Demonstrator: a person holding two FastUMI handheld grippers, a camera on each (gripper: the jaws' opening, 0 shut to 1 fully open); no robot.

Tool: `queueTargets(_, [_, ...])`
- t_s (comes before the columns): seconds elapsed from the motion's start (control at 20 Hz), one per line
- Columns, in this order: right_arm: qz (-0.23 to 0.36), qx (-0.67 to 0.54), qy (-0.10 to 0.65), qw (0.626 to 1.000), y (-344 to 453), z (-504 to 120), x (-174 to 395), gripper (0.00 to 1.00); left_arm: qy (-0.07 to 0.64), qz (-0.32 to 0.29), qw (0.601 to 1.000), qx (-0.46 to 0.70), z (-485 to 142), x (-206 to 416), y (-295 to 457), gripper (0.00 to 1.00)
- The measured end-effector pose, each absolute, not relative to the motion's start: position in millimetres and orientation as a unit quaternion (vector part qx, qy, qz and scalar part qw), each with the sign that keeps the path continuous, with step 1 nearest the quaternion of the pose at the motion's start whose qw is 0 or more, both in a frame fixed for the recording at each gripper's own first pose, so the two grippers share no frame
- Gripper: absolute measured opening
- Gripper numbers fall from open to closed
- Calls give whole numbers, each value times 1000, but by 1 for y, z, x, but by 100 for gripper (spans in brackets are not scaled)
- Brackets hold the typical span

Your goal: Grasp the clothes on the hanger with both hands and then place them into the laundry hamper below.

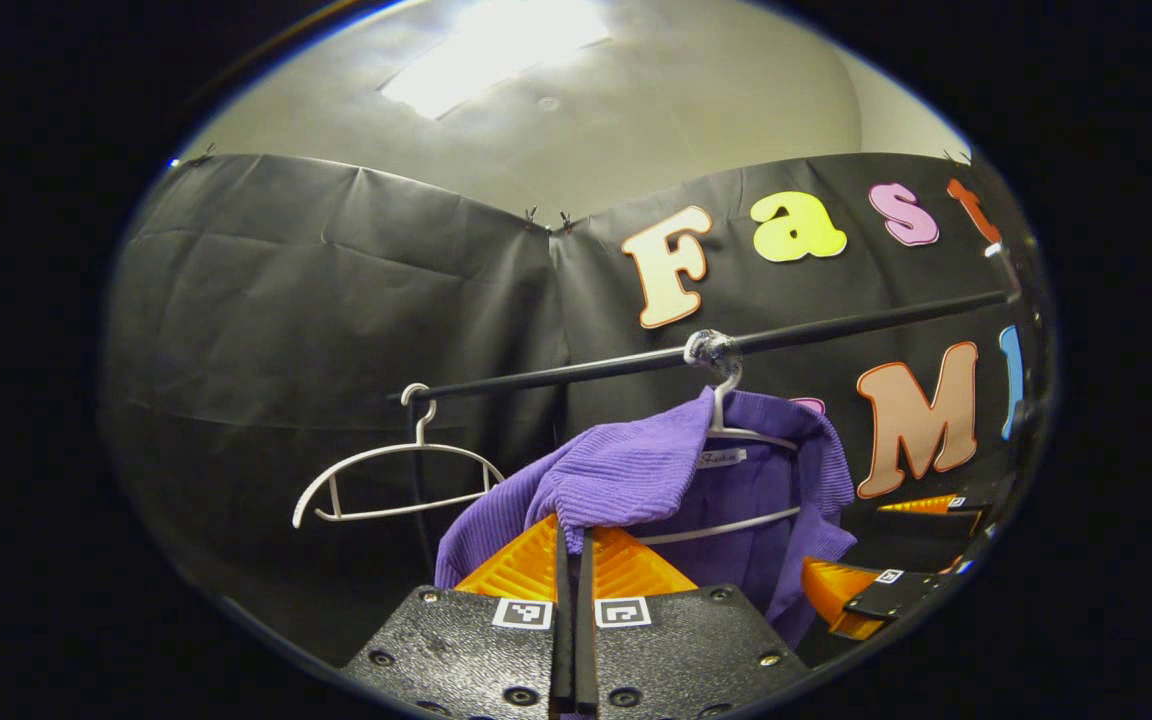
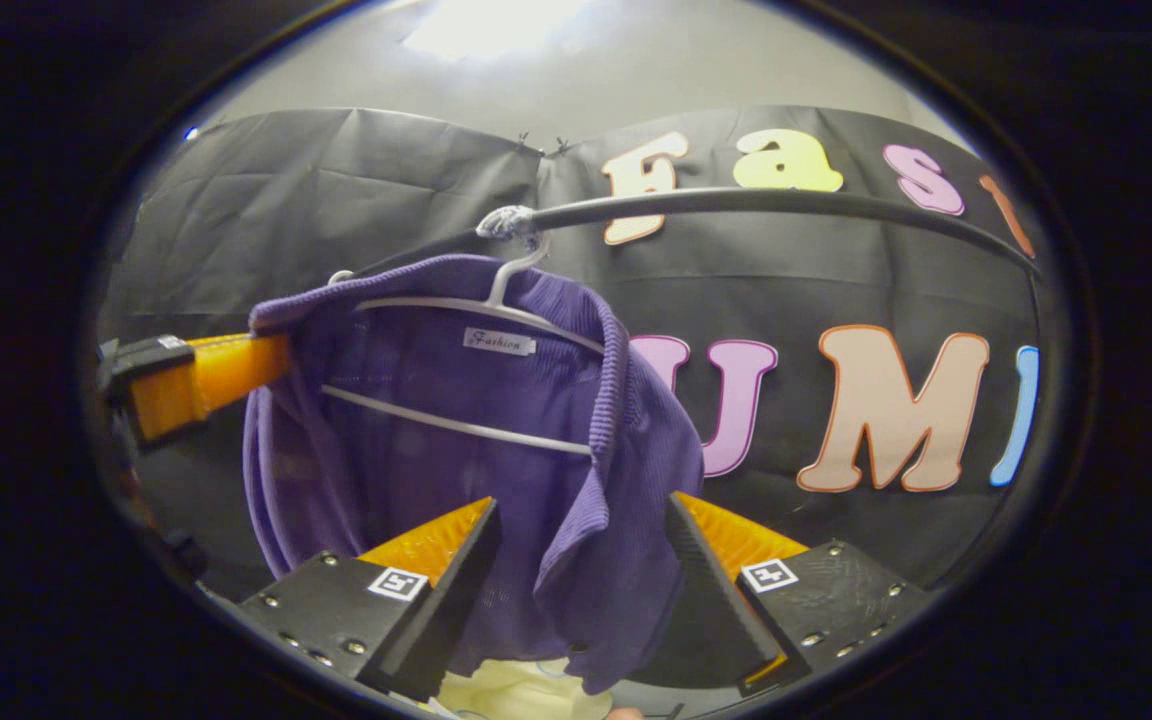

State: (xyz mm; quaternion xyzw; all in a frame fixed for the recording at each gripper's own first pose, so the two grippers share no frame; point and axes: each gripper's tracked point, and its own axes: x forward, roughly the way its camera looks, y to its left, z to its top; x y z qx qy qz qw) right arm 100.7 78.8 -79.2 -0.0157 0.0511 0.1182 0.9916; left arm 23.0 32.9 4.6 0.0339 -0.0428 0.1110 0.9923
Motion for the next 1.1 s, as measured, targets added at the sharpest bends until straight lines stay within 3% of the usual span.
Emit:
queueTargets(0.3, [91, -19, 70, 993, 80, -106, 136, 98, -41, 121, 990, 53, 5, 25, 44, 1])
queueTargets(0.45, [81, -24, 73, 994, 79, -114, 149, 81, -44, 126, 989, 59, 8, 25, 48, 1])
queueTargets(0.6, [71, -31, 83, 994, 74, -120, 157, 53, -44, 135, 988, 61, 8, 26, 55, 1])
queueTargets(0.65, [70, -31, 85, 993, 73, -123, 159, 51, -43, 138, 988, 61, 7, 26, 57, 0])
queueTargets(0.8, [48, -45, 84, 994, 61, -125, 163, 13, -42, 144, 987, 65, 6, 27, 59, 1])
queueTargets(0.85, [42, -51, 86, 994, 56, -125, 163, 6, -42, 146, 986, 66, 6, 28, 60, 1])
queueTargets(1.1, [-20, -73, 59, 995, 13, -106, 166, 6, -40, 158, 984, 70, 5, 29, 69, 4])
